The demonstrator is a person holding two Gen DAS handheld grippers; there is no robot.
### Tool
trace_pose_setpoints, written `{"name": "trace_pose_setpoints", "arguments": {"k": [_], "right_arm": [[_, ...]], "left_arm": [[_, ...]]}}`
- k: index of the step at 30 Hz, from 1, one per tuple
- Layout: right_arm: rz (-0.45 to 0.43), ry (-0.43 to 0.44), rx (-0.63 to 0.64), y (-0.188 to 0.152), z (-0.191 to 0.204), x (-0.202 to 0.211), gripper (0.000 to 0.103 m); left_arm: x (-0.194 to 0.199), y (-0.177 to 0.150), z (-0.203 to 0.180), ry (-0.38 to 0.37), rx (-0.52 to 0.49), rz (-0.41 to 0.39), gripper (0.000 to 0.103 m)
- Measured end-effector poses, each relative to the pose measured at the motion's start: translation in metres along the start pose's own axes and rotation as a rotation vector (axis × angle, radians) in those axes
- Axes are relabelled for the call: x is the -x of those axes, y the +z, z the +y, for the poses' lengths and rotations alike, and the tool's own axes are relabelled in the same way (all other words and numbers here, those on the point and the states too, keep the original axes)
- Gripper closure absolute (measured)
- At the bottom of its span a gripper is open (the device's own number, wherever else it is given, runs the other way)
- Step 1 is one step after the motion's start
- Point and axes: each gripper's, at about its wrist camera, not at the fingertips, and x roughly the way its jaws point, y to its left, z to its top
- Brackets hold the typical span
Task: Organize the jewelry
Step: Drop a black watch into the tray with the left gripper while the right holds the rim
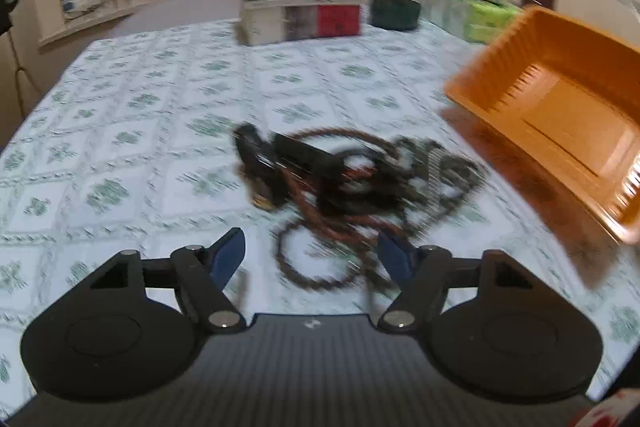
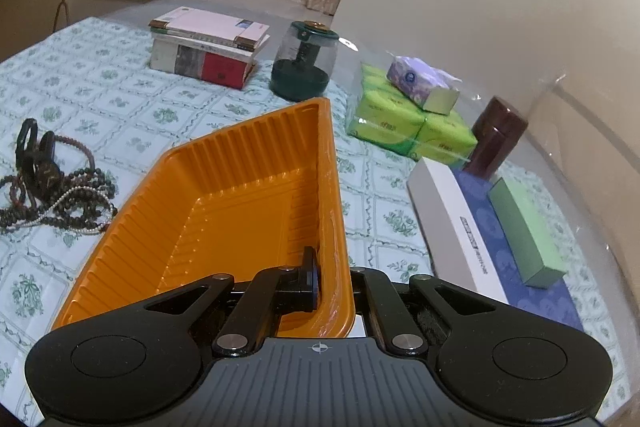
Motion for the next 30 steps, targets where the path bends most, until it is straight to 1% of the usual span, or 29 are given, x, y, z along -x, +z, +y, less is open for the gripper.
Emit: {"name": "trace_pose_setpoints", "arguments": {"k": [3,5,6,8,10,11,12,14,18,23,26,30], "right_arm": [[0.003,-0.009,0.019,0.002,0.003,0.000,0.100],[0.007,-0.013,0.032,0.004,0.005,0.000,0.100],[0.009,-0.014,0.037,0.004,0.006,-0.001,0.100],[0.015,-0.015,0.043,0.004,0.007,-0.002,0.100],[0.020,-0.018,0.052,0.005,0.008,-0.002,0.100],[0.023,-0.020,0.058,0.006,0.009,-0.002,0.100],[0.024,-0.022,0.064,0.006,0.009,-0.002,0.100],[0.028,-0.026,0.082,0.006,0.011,-0.002,0.100],[0.034,-0.033,0.115,0.007,0.014,-0.003,0.100],[0.042,-0.049,0.150,0.006,0.021,-0.002,0.100],[0.050,-0.063,0.184,0.000,0.030,0.001,0.100],[0.080,-0.080,0.235,-0.011,0.040,0.001,0.100]], "left_arm": [[-0.011,0.013,0.017,0.028,0.047,-0.016,0.044],[-0.020,0.022,0.026,0.030,0.075,-0.023,0.057],[-0.025,0.026,0.029,0.024,0.096,-0.026,0.059],[-0.035,0.032,0.035,0.021,0.129,-0.027,0.069],[-0.045,0.037,0.040,0.018,0.150,-0.019,0.071],[-0.050,0.038,0.041,0.009,0.159,-0.011,0.074],[-0.053,0.039,0.043,0.000,0.167,-0.005,0.075],[-0.057,0.041,0.042,-0.020,0.162,0.009,0.084],[-0.057,0.048,0.040,-0.037,0.119,0.037,0.090],[-0.047,0.063,0.039,-0.030,0.047,0.060,0.092],[-0.038,0.073,0.038,-0.033,0.008,0.048,0.092],[-0.026,0.085,0.035,-0.045,-0.007,0.025,0.092]]}}
